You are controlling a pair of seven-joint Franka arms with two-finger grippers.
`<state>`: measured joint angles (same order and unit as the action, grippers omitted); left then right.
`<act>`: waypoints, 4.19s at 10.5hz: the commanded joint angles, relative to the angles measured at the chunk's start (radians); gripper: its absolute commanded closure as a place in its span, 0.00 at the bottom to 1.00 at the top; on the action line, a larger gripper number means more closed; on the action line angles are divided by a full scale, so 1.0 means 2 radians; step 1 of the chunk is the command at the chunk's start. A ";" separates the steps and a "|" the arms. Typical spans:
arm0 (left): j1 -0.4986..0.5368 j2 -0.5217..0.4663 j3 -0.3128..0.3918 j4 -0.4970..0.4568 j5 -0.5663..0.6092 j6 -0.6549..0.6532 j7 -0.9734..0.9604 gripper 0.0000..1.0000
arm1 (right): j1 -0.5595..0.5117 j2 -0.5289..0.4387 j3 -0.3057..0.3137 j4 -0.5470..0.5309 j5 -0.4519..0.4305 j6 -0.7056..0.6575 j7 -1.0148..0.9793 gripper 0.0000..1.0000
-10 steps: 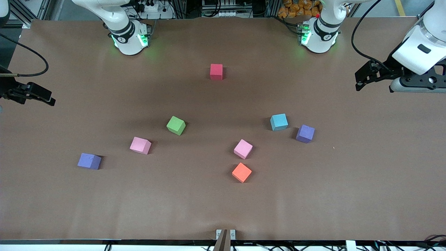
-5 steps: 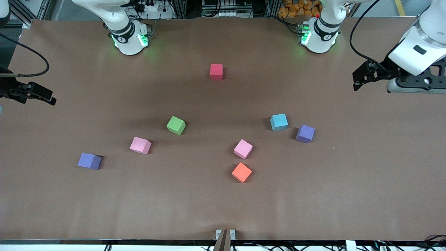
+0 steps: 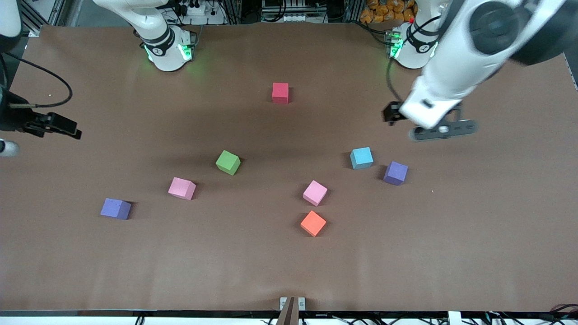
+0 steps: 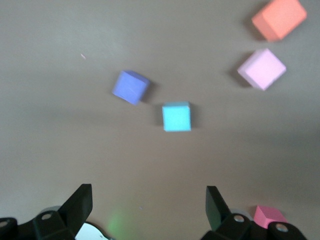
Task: Arrange blocks into number 1
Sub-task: 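Reach the right gripper to the pink cube while the left gripper reaches the red cube, then grasp the pink cube with the right gripper while the left gripper grasps the red cube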
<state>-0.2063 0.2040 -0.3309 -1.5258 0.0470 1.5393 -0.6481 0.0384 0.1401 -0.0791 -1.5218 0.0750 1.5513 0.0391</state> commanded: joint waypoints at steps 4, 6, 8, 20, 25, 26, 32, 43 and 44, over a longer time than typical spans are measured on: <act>-0.091 0.041 -0.002 -0.044 -0.042 0.055 -0.147 0.00 | 0.050 0.141 -0.012 -0.013 0.078 0.108 0.094 0.00; -0.135 0.041 -0.003 -0.097 -0.043 0.129 -0.201 0.00 | 0.098 0.178 -0.050 -0.011 0.083 0.137 0.164 0.00; -0.171 0.039 -0.006 -0.143 -0.052 0.196 -0.203 0.00 | 0.113 0.206 -0.050 -0.013 0.083 0.158 0.232 0.00; -0.278 0.148 -0.055 -0.221 0.010 0.435 -0.252 0.00 | 0.146 0.253 -0.049 -0.064 0.083 0.262 0.188 0.00; -0.282 0.190 -0.052 -0.185 0.021 0.430 -0.266 0.00 | 0.146 0.254 -0.049 -0.093 0.087 0.292 0.165 0.00; -0.283 0.195 -0.052 -0.185 0.024 0.424 -0.267 0.00 | 0.151 0.256 -0.049 -0.095 0.093 0.293 0.165 0.00; -0.296 0.207 -0.051 -0.185 0.025 0.405 -0.275 0.69 | 0.157 0.261 -0.049 -0.095 0.095 0.295 0.155 0.36; -0.288 0.243 -0.010 -0.091 0.069 0.402 -0.235 1.00 | 0.158 0.179 -0.049 -0.093 0.093 0.261 0.161 0.45; -0.291 0.251 -0.010 -0.086 0.070 0.402 -0.236 1.00 | 0.163 0.166 -0.049 -0.093 0.094 0.255 0.165 0.45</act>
<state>-0.7767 0.6676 -0.3496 -1.7444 0.1640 2.3617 -1.1228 0.3438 0.5486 -0.1683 -1.6727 0.2478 2.0867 0.3674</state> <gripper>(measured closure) 0.436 0.374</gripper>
